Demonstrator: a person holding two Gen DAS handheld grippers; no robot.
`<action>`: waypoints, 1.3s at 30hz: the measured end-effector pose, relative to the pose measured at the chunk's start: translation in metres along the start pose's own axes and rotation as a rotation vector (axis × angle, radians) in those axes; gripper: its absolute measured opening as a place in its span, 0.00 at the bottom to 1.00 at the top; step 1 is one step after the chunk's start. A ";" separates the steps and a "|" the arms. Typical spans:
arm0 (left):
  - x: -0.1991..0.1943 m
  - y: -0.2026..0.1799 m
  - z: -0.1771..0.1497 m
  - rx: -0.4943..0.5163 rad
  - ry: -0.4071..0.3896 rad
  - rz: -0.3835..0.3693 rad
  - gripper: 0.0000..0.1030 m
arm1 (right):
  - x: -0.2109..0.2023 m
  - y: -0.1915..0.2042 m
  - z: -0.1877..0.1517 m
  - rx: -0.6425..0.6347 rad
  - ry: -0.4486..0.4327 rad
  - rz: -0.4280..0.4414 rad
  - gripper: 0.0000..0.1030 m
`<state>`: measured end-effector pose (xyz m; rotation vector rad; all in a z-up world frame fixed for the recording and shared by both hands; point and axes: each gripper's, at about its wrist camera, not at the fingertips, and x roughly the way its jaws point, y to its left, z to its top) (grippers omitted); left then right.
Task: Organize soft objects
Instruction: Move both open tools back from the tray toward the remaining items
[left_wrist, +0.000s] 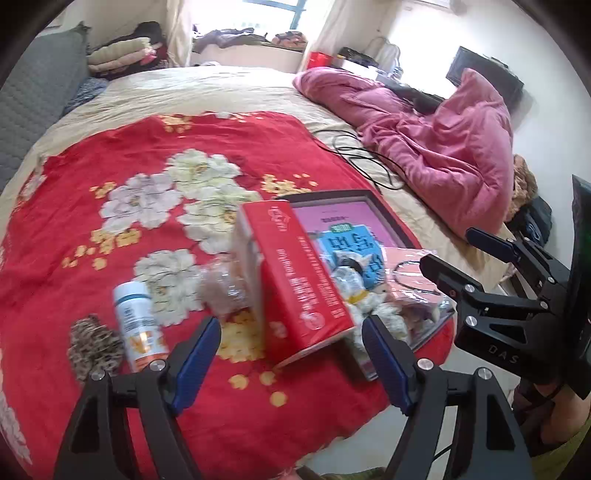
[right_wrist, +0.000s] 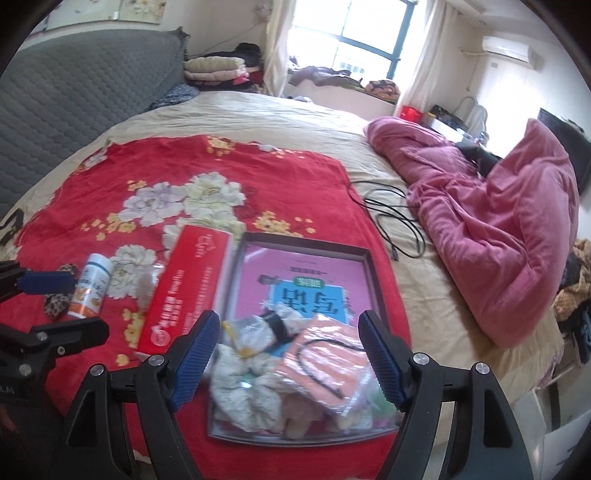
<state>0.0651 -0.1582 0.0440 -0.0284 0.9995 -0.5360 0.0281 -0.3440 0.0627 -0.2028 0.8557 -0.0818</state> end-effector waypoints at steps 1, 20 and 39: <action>-0.003 0.004 -0.001 -0.009 -0.003 0.005 0.76 | -0.002 0.007 0.002 -0.012 -0.004 0.007 0.76; -0.061 0.105 -0.048 -0.160 -0.053 0.128 0.76 | -0.011 0.108 0.023 -0.167 -0.029 0.090 0.77; -0.052 0.169 -0.086 -0.283 0.009 0.164 0.76 | 0.016 0.176 0.015 -0.282 0.024 0.144 0.77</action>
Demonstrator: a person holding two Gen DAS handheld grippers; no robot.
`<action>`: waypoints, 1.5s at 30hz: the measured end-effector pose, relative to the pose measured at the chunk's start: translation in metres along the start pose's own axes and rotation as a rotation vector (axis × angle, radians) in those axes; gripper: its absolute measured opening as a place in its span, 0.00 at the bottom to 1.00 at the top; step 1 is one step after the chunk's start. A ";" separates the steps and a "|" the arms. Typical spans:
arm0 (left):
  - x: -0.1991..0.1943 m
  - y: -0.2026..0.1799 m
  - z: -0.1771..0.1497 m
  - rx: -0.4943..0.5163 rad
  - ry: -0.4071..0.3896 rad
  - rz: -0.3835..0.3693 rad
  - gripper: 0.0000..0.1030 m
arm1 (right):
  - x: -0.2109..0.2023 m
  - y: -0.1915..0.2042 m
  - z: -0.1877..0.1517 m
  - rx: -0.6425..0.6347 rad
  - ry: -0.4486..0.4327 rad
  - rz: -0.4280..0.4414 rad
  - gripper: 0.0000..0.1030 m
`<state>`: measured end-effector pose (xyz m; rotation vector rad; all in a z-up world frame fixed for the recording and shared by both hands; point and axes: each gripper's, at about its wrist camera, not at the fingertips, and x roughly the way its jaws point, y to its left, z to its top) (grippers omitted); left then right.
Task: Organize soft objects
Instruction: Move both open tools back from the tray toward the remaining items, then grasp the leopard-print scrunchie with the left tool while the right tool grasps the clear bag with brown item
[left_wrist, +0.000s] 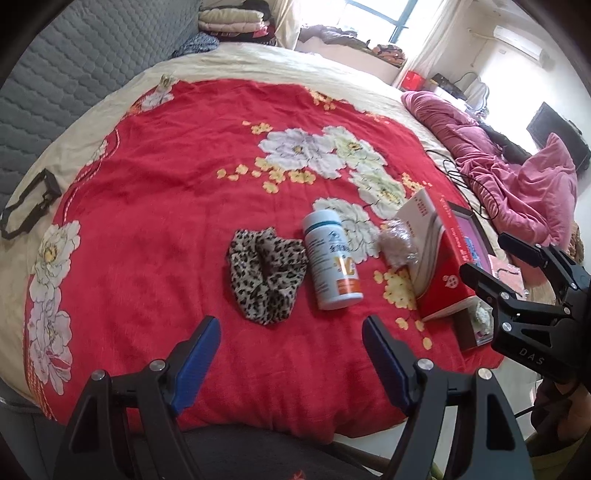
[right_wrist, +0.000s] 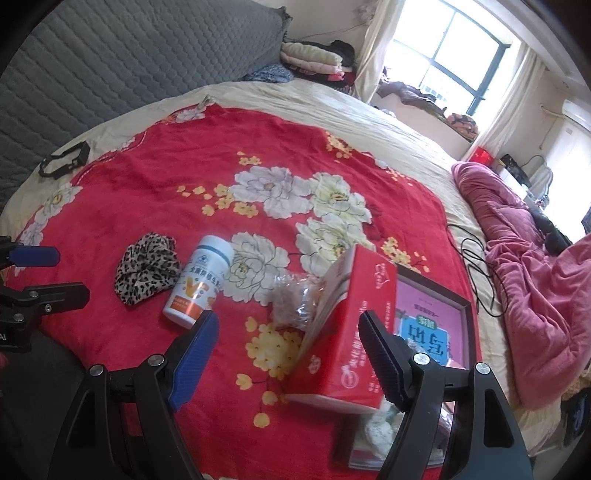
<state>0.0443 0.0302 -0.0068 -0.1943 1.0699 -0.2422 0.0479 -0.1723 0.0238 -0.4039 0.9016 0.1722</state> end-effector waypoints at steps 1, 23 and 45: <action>0.002 0.001 -0.001 -0.002 0.004 0.001 0.76 | 0.004 0.002 0.000 -0.004 0.007 0.002 0.77; 0.086 0.030 0.023 -0.079 0.134 -0.008 0.76 | 0.129 0.030 0.012 -0.456 0.238 -0.088 0.77; 0.126 0.035 0.038 -0.100 0.168 -0.017 0.76 | 0.201 0.023 0.022 -0.620 0.396 -0.024 0.69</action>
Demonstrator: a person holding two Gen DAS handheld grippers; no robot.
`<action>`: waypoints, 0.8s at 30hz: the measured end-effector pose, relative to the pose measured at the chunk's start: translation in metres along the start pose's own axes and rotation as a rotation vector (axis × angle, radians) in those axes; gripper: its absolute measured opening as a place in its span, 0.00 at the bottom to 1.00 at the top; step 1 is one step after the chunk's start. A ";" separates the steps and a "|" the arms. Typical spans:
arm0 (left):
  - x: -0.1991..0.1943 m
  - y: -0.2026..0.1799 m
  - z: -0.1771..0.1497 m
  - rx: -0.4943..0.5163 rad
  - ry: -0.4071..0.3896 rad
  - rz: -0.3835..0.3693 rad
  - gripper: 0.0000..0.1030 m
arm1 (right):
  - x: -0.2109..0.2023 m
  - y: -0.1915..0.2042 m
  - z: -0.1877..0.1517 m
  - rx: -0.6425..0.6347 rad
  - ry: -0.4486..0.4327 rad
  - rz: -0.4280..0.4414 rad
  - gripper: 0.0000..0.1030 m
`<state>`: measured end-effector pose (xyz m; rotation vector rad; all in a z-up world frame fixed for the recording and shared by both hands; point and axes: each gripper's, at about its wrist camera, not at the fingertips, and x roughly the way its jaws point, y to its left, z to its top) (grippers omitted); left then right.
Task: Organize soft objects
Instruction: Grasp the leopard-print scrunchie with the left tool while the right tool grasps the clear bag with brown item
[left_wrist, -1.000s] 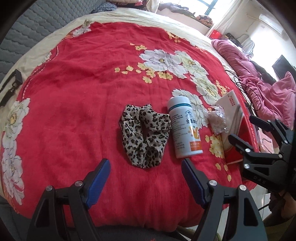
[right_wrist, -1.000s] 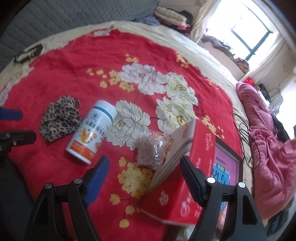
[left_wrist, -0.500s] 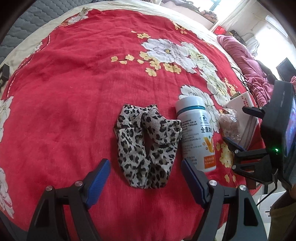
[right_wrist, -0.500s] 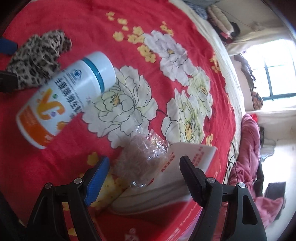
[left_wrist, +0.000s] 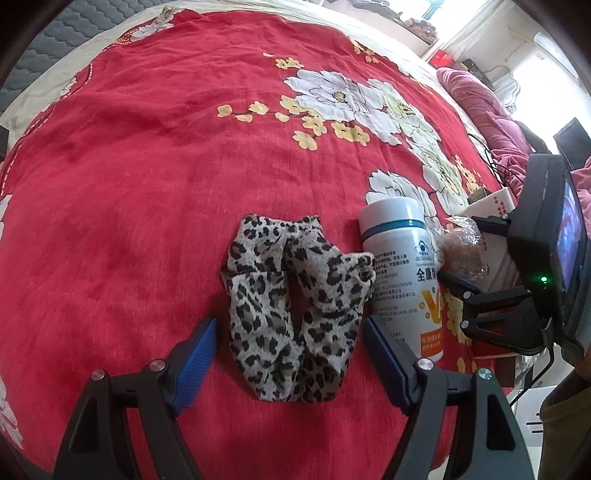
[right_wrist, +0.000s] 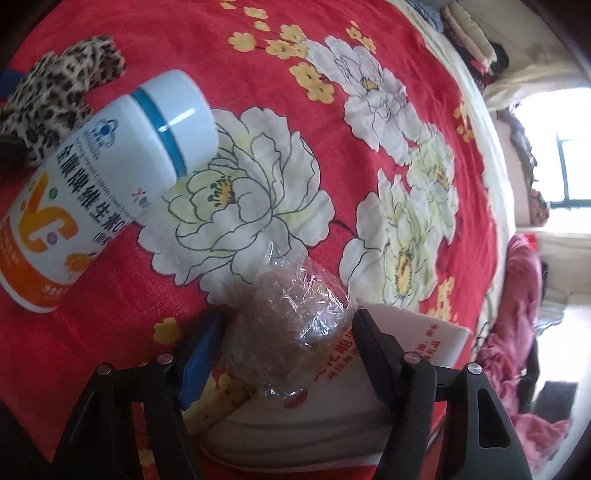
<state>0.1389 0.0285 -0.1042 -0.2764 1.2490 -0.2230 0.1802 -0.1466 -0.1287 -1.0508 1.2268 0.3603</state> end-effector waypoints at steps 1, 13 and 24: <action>0.001 0.000 0.001 -0.001 -0.002 0.002 0.76 | 0.000 -0.001 0.000 0.007 -0.005 0.003 0.68; 0.014 -0.010 0.008 0.046 -0.018 0.146 0.41 | -0.041 -0.013 -0.016 0.188 -0.170 0.085 0.61; -0.005 -0.004 -0.001 0.018 -0.052 0.081 0.09 | -0.061 -0.019 -0.044 0.457 -0.273 0.279 0.61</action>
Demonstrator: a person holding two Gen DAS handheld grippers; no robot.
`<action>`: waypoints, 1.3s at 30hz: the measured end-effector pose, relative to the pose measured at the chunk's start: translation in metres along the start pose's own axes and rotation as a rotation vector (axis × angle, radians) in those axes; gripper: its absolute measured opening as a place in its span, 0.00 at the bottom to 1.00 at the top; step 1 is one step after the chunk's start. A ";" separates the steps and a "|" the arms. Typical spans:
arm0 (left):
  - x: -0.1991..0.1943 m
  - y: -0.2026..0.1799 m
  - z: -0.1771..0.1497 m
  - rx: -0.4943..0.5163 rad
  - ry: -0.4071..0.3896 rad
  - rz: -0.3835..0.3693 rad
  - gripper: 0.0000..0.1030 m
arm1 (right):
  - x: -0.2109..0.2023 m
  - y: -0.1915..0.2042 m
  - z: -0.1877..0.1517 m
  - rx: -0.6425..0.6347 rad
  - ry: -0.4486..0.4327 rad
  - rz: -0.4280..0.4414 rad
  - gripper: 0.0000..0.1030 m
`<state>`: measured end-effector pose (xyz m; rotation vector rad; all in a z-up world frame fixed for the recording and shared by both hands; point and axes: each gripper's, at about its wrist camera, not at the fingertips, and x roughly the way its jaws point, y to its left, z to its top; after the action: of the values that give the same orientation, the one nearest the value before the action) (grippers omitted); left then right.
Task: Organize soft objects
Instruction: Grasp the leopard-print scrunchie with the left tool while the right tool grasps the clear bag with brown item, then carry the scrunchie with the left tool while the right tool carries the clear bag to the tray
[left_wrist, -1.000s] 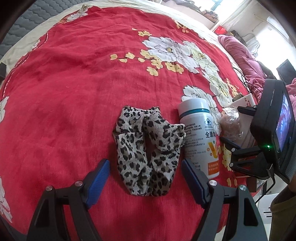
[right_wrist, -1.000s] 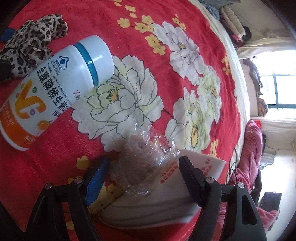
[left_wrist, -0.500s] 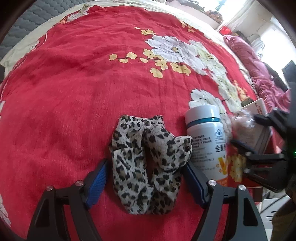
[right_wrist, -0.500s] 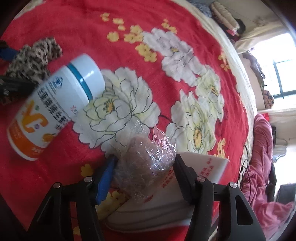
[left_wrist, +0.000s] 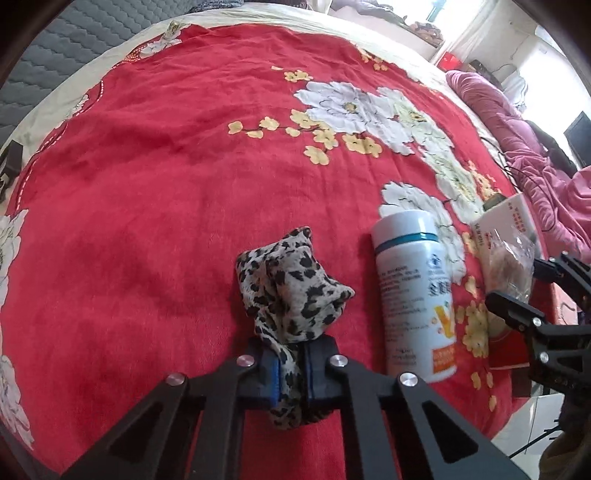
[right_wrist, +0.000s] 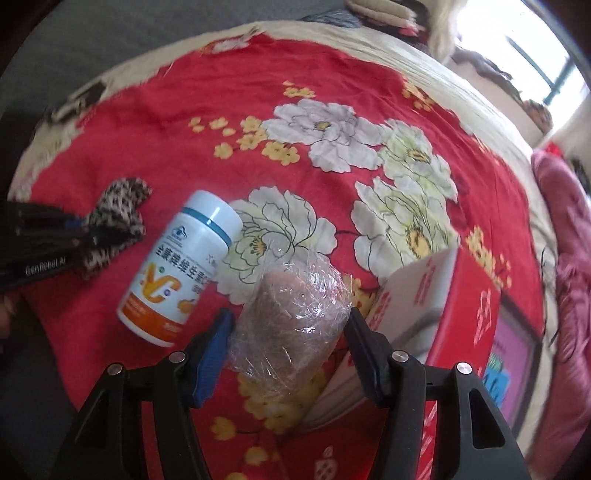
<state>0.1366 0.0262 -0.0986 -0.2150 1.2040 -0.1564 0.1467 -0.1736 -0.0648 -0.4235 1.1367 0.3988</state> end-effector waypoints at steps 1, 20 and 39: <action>-0.004 -0.001 -0.002 0.002 -0.006 -0.001 0.09 | -0.003 0.000 -0.002 0.021 -0.010 0.008 0.61; -0.084 -0.065 -0.016 0.142 -0.130 -0.024 0.09 | -0.079 -0.014 -0.036 0.179 -0.172 0.021 0.61; -0.135 -0.155 -0.039 0.309 -0.212 -0.038 0.09 | -0.156 -0.051 -0.088 0.300 -0.304 -0.024 0.61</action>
<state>0.0522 -0.0953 0.0484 0.0166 0.9509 -0.3419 0.0463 -0.2764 0.0544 -0.1075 0.8761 0.2552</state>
